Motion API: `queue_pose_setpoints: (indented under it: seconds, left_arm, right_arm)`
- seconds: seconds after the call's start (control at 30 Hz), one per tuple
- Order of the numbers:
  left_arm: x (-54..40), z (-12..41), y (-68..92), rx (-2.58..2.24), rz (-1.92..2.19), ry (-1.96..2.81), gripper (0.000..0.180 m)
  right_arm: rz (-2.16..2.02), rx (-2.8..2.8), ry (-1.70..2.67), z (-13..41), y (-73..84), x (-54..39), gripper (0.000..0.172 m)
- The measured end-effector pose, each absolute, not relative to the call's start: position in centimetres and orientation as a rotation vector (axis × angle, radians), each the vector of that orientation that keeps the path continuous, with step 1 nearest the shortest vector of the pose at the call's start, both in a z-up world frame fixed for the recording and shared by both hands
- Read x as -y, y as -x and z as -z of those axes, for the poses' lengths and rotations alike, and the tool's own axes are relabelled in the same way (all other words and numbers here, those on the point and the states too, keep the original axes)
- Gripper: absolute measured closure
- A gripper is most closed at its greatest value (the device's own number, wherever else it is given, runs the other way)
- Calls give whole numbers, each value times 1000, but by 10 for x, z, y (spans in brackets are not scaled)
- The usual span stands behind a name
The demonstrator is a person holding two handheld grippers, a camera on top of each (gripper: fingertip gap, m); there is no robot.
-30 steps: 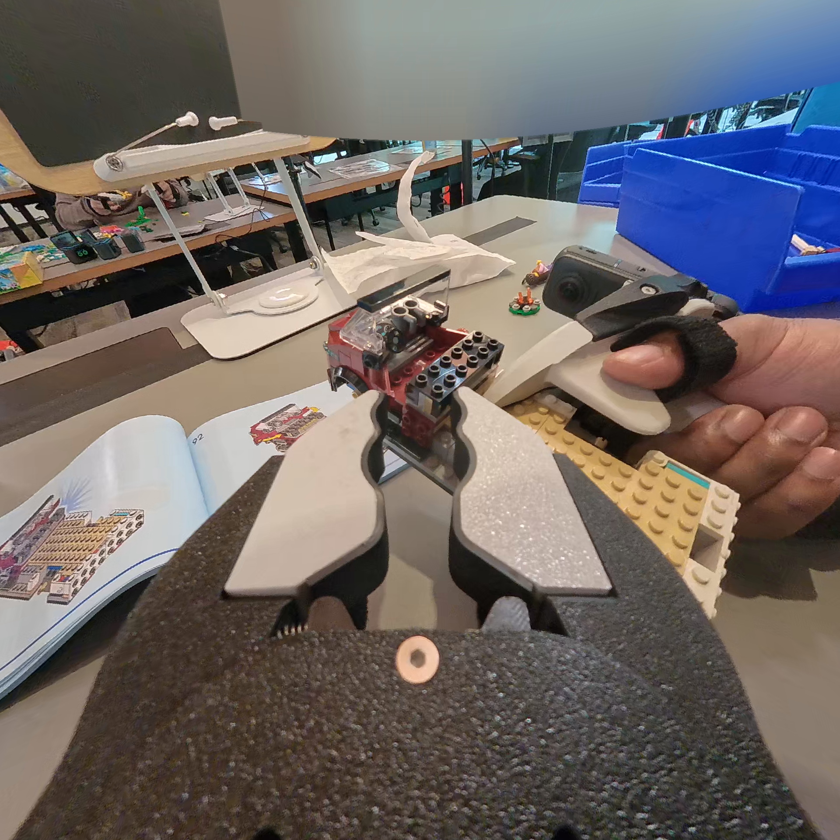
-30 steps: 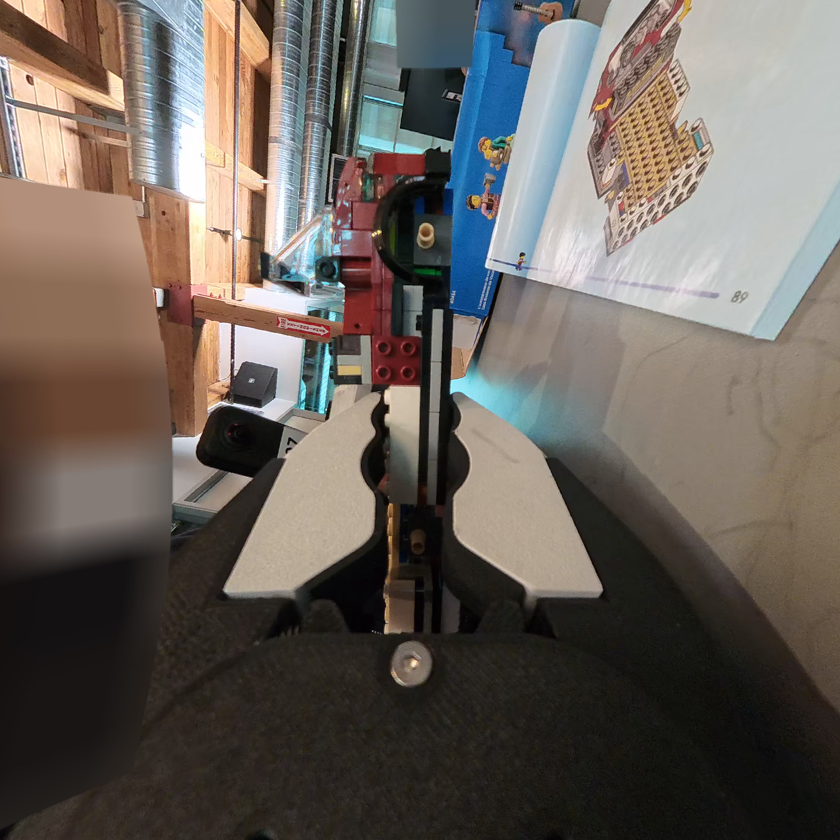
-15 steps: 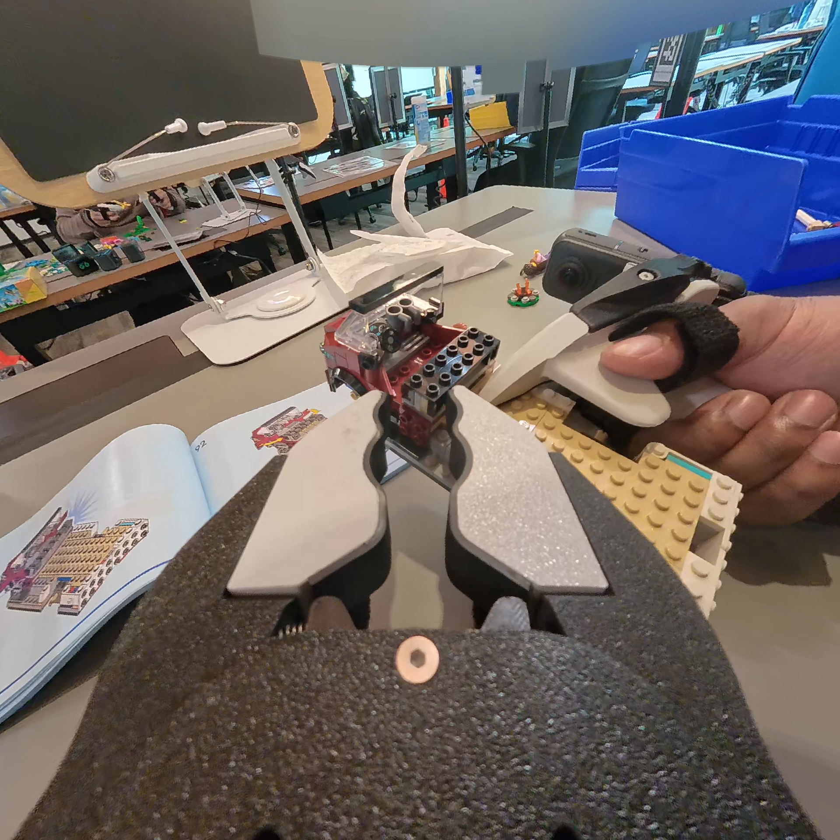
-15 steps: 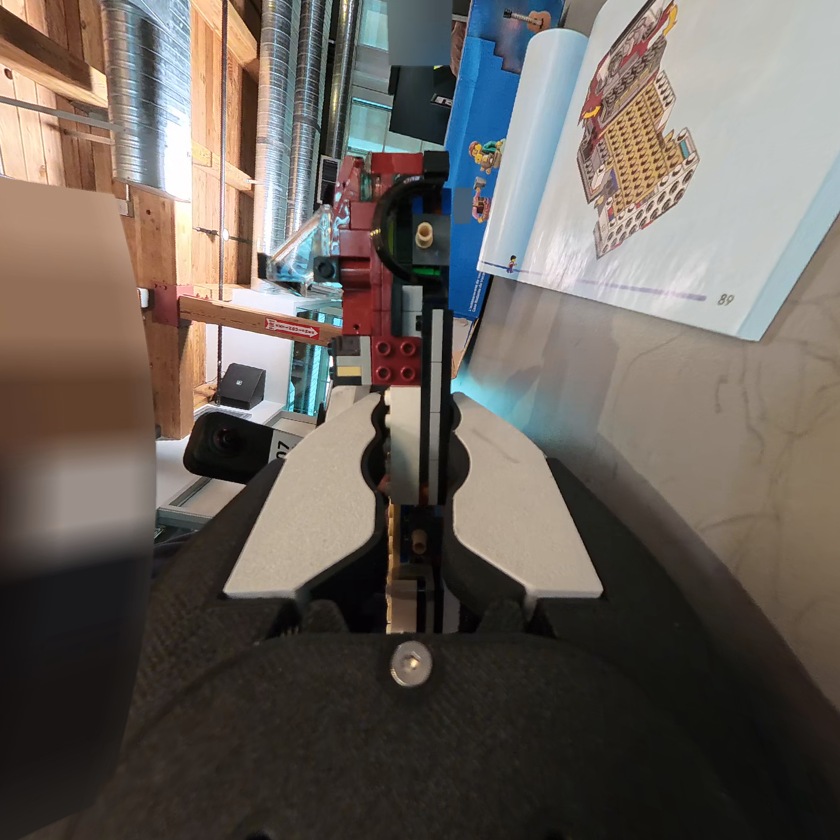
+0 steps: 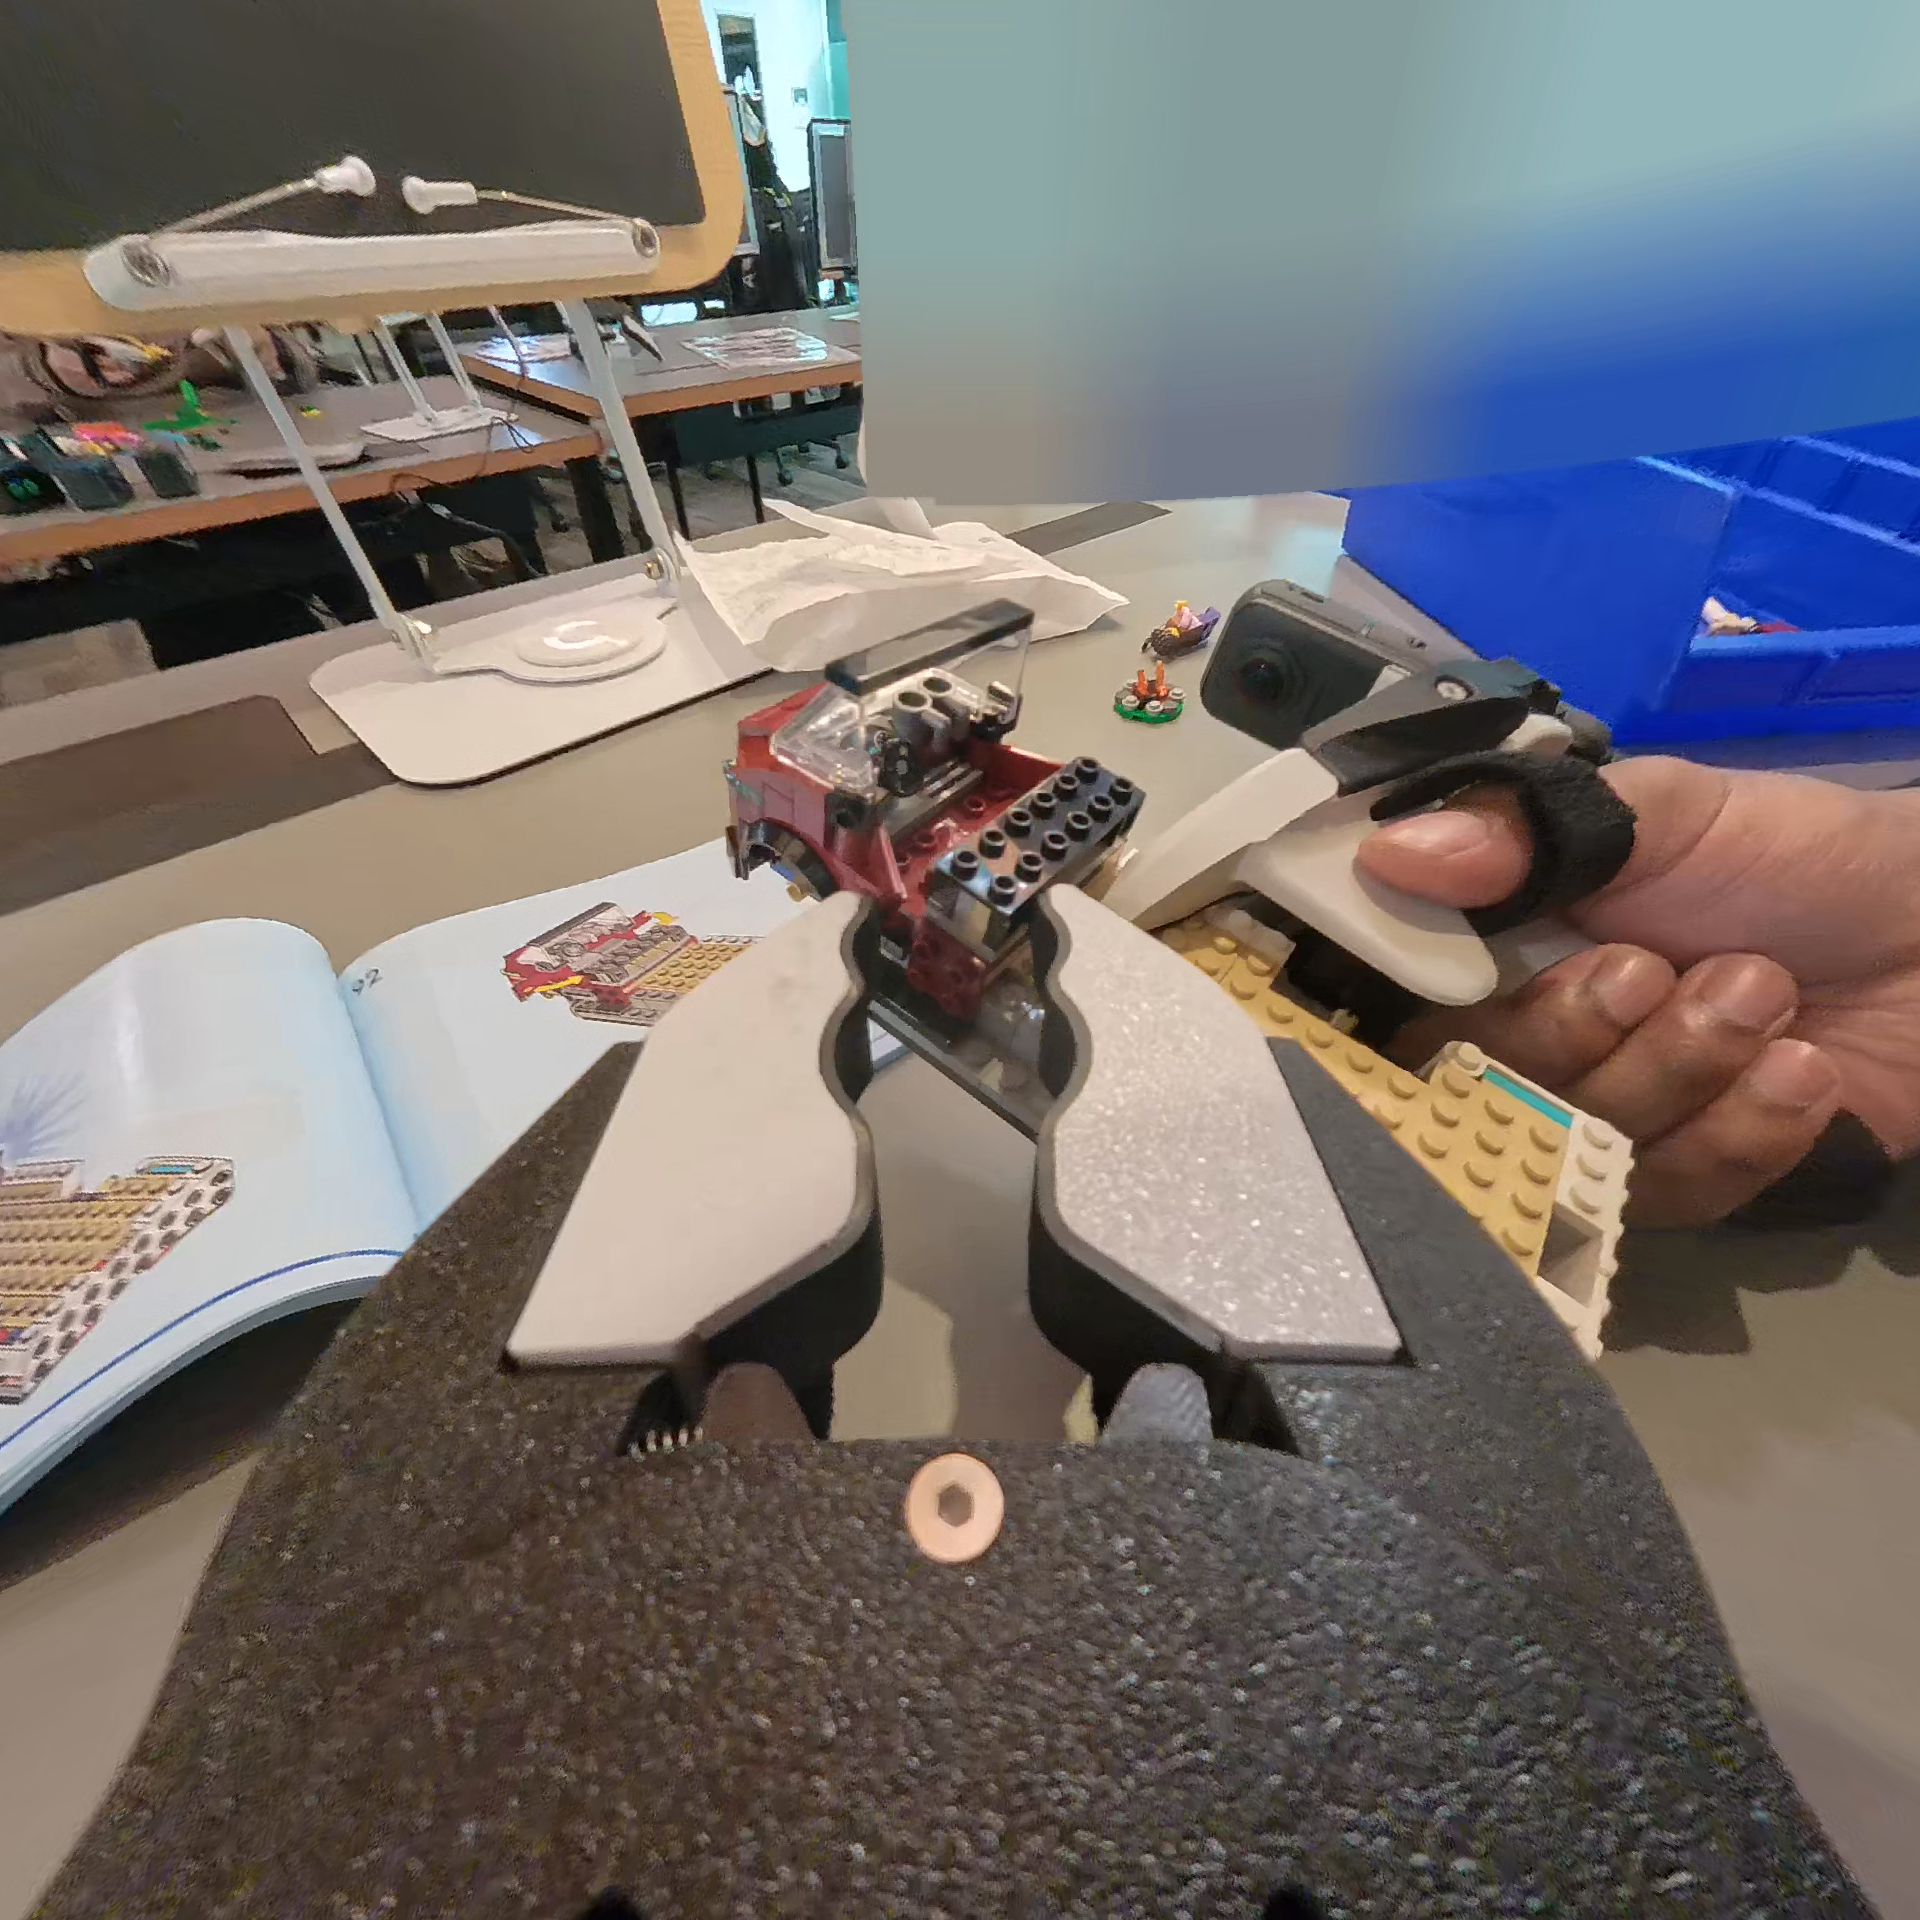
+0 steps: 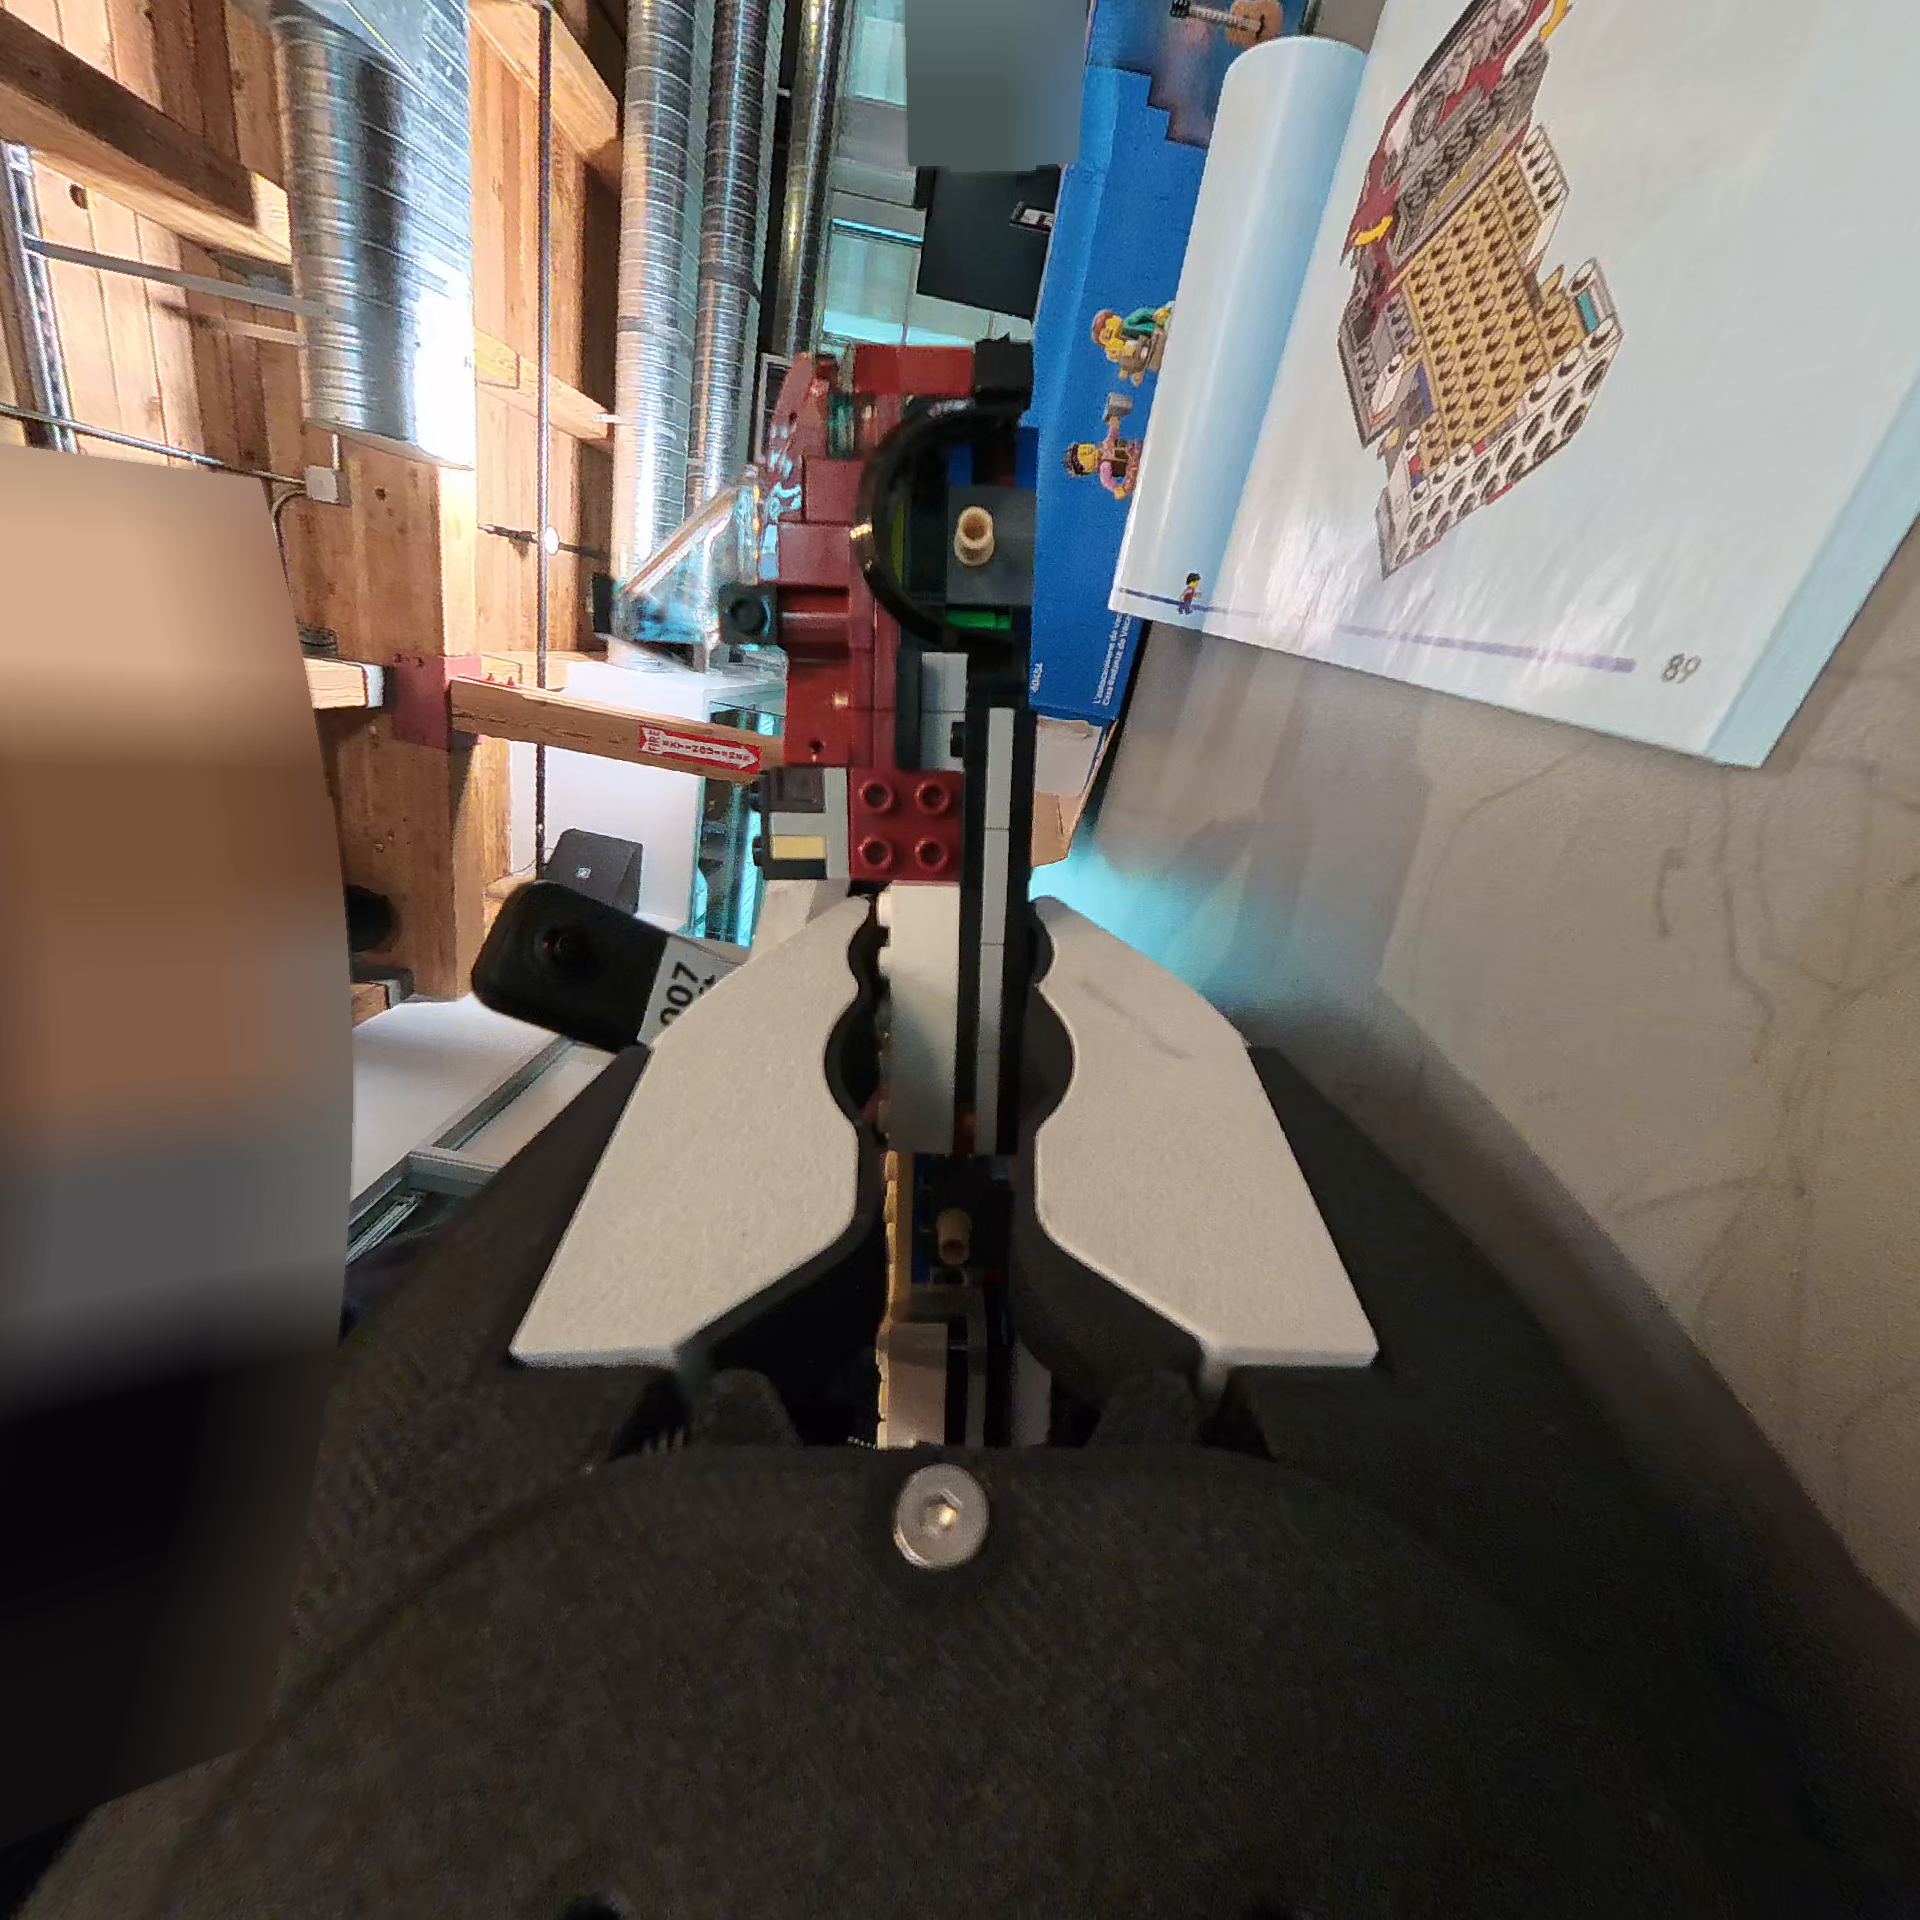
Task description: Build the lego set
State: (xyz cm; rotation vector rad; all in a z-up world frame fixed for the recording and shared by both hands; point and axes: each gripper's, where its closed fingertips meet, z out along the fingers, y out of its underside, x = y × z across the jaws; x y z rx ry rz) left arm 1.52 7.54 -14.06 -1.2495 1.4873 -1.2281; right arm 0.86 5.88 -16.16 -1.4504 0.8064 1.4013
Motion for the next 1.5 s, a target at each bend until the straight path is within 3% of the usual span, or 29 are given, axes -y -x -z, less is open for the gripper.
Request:
queue_pose_setpoints:
  seconds: [0.6, 1.5]
  left_arm:
    - [-74, 156, -10, -1507, 1611, 1569, 130]
    - [-59, 165, -10, -1547, 1782, 1701, 130]
  right_arm:
    - [-1419, -816, 1433, 161, -9, -55, 149]
    - [-1445, -785, 1445, 160, -3, -56, 149]
